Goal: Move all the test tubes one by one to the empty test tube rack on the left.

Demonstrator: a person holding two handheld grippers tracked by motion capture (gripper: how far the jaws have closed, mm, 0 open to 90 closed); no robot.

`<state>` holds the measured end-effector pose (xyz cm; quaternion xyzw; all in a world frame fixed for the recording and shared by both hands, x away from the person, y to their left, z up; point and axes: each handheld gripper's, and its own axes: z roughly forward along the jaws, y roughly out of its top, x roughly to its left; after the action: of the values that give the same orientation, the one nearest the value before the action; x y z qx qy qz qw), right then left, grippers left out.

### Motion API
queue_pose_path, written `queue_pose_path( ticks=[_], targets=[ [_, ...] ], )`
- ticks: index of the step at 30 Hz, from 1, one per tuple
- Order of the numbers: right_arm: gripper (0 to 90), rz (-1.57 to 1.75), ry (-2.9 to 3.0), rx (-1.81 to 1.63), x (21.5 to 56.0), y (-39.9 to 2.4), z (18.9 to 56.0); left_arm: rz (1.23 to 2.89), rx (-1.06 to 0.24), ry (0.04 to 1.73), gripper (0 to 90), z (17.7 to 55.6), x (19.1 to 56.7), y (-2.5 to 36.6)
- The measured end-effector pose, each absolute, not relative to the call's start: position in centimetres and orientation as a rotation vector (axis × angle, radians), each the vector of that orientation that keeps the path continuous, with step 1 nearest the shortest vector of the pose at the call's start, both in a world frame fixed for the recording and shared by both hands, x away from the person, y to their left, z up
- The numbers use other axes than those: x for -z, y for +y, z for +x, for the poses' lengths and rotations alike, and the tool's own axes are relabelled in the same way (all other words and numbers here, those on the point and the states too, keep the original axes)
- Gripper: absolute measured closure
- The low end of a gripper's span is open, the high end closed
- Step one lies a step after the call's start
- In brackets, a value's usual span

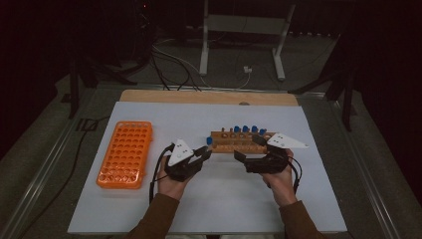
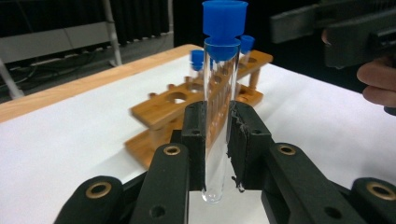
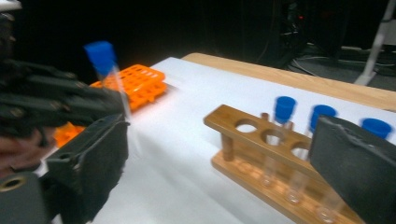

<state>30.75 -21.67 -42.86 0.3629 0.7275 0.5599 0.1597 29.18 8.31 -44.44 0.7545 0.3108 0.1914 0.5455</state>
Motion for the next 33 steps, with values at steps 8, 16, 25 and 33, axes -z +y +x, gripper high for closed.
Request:
queue_pose_path(
  ticks=[8, 16, 25, 33],
  targets=[
    [0.9, 1.08, 2.031, -1.526, 43.2, -23.6, 30.5, 1.724, -0.5, 0.789, 78.0, 28.8, 43.9, 12.2],
    [0.9, 1.107, 1.991, -1.512, 43.9, -25.4, 30.3, 1.717, -0.542, 0.827, 77.9, 27.9, 44.1, 15.0],
    [0.9, 1.132, 1.947, -1.527, 43.9, -26.7, 30.3, 1.689, -0.576, 0.887, 77.8, 26.4, 44.7, 18.6],
    [0.9, 1.137, 1.936, -1.536, 43.9, -27.0, 30.2, 1.69, -0.615, 0.944, 77.8, 25.1, 45.2, 21.4]
  ],
)
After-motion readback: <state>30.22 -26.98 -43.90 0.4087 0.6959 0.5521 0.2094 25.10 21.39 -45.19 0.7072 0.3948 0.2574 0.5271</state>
